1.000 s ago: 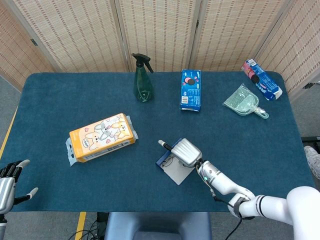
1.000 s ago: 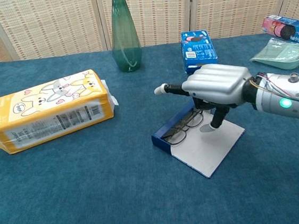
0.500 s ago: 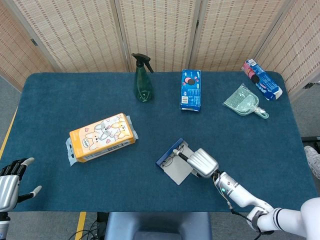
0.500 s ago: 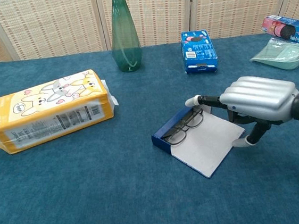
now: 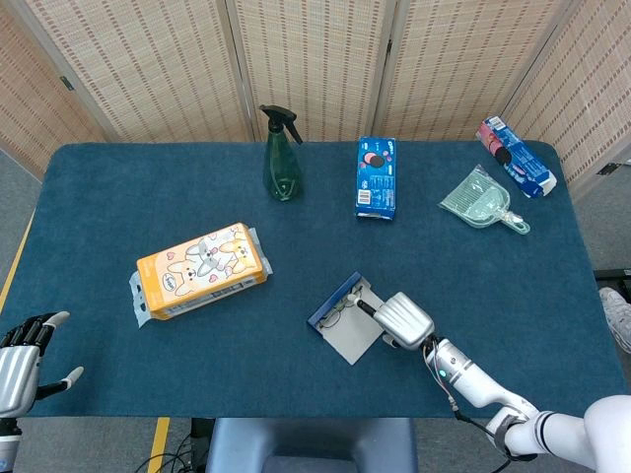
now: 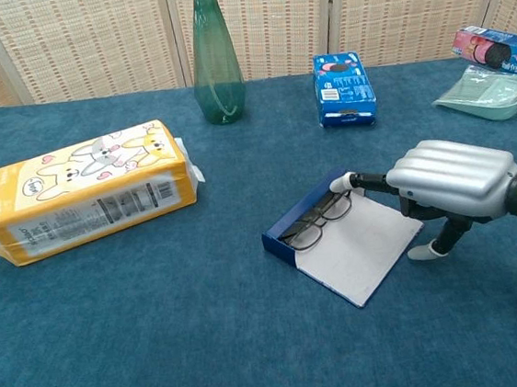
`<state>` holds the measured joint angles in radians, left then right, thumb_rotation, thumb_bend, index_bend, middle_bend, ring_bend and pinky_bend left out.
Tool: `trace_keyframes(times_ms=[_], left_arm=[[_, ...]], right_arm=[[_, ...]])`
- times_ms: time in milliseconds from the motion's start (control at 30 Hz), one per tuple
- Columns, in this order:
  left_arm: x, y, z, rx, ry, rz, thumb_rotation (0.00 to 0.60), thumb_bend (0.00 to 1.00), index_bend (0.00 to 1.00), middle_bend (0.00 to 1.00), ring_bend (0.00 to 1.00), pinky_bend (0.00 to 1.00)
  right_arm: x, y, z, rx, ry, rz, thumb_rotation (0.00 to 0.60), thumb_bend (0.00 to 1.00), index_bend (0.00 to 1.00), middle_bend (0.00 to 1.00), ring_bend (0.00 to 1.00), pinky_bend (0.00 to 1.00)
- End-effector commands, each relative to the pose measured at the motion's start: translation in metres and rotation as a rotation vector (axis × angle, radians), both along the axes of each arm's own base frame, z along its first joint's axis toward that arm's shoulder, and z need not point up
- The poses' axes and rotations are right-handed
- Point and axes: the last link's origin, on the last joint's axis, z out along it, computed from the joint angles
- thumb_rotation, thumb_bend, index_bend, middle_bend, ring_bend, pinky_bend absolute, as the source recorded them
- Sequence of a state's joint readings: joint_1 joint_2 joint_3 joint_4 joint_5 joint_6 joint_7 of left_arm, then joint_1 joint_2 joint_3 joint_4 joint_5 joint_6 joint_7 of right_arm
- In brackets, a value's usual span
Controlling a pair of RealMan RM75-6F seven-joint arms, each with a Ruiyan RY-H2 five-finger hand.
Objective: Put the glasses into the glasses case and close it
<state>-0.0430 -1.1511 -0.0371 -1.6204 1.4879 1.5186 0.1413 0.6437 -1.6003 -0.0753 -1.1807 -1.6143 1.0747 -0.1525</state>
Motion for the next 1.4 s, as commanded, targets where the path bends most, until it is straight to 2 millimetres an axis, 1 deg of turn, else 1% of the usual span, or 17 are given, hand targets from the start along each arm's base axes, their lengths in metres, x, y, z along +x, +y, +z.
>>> trace_keyframes(times_ms=[33, 467, 633, 900, 1100, 1200, 1333, 1400], left_arm=[[0.000, 0.000, 0.000, -0.001, 0.000, 0.002, 0.600, 0.19, 0.22, 0.24, 0.20, 0.28], [-0.001, 0.000, -0.001, -0.006, -0.004, 0.003, 0.600, 0.19, 0.22, 0.24, 0.20, 0.28], [-0.001, 0.000, -0.001, -0.005, -0.006, 0.003, 0.600, 0.19, 0.22, 0.24, 0.20, 0.28], [-0.003, -0.002, 0.000, -0.001, -0.006, 0.007, 0.600, 0.19, 0.22, 0.24, 0.20, 0.28], [-0.004, -0.001, 0.001, 0.000, -0.007, 0.009, 0.600, 0.19, 0.22, 0.24, 0.20, 0.28], [-0.005, -0.001, 0.001, 0.000, -0.006, 0.009, 0.600, 0.19, 0.22, 0.24, 0.20, 0.28], [-0.005, -0.001, 0.001, 0.001, -0.007, 0.008, 0.600, 0.19, 0.22, 0.24, 0.20, 0.28], [-0.005, -0.001, 0.001, 0.000, -0.006, 0.009, 0.600, 0.19, 0.22, 0.24, 0.20, 0.28]], right_arm=[[0.000, 0.000, -0.001, 0.001, 0.005, 0.002, 0.600, 0.18, 0.09, 1.00, 1.00, 0.97], [-0.001, -0.003, -0.008, 0.009, 0.026, -0.002, 0.600, 0.18, 0.09, 1.00, 1.00, 0.97], [0.002, -0.005, -0.011, 0.007, 0.022, 0.010, 0.600, 0.18, 0.11, 1.00, 1.00, 0.97], [0.010, -0.010, -0.010, -0.004, 0.004, 0.032, 0.600, 0.27, 0.15, 1.00, 1.00, 0.97], [0.017, -0.014, -0.005, -0.015, -0.016, 0.045, 0.600, 0.28, 0.16, 1.00, 1.00, 0.97], [0.023, -0.015, -0.005, -0.018, -0.038, 0.051, 0.600, 0.29, 0.20, 1.00, 1.00, 0.97], [0.030, -0.016, -0.007, -0.014, -0.057, 0.062, 0.600, 0.32, 0.30, 1.00, 1.00, 0.97], [0.032, -0.017, -0.009, -0.012, -0.060, 0.068, 0.600, 0.35, 0.37, 1.00, 1.00, 0.97]])
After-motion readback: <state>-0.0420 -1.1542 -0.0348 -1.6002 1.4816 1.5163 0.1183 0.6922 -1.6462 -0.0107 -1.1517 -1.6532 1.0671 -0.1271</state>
